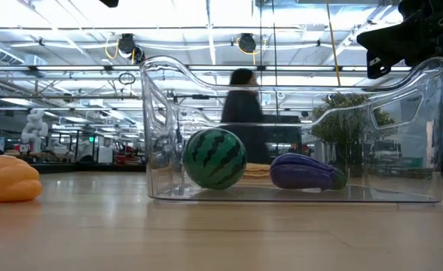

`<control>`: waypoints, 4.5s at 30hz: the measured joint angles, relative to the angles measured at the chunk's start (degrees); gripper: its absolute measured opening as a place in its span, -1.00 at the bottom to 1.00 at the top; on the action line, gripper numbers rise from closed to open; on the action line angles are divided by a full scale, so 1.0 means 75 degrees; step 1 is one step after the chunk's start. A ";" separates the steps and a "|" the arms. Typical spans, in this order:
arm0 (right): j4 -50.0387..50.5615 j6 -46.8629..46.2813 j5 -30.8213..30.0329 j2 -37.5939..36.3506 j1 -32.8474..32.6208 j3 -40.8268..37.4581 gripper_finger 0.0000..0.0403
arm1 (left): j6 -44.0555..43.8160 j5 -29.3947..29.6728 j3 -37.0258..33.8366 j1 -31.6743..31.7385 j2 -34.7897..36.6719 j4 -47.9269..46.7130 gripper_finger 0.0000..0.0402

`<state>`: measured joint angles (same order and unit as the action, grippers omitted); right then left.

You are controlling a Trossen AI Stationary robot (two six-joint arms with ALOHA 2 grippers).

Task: Pick and placing Produce into tupperware
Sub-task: Put the croissant into the transparent bin

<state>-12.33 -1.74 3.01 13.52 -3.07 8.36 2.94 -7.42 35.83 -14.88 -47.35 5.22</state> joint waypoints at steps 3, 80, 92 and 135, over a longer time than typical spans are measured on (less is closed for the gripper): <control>0.0008 0.0000 0.0000 0.0000 0.0000 0.0000 -1.00 | -0.0005 0.0000 0.0000 -0.0222 -0.0023 0.0133 0.01; 0.0331 0.0119 0.0000 0.0006 0.0000 0.0000 -1.00 | -0.5432 0.1042 0.2892 -0.2156 -0.5243 -0.5961 0.19; 0.0319 0.0067 0.0000 0.0006 0.0000 0.0000 -1.00 | -0.5406 0.1160 0.2885 -0.2361 -0.5947 -0.6086 0.19; 0.0369 0.0090 0.0000 0.0009 0.0003 0.0000 -1.00 | -0.4829 0.1158 0.1790 -0.2404 -0.6306 -0.4396 0.19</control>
<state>-9.56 -1.06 3.01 13.58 -3.05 8.36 -33.28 1.26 49.26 -32.91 -94.65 -27.75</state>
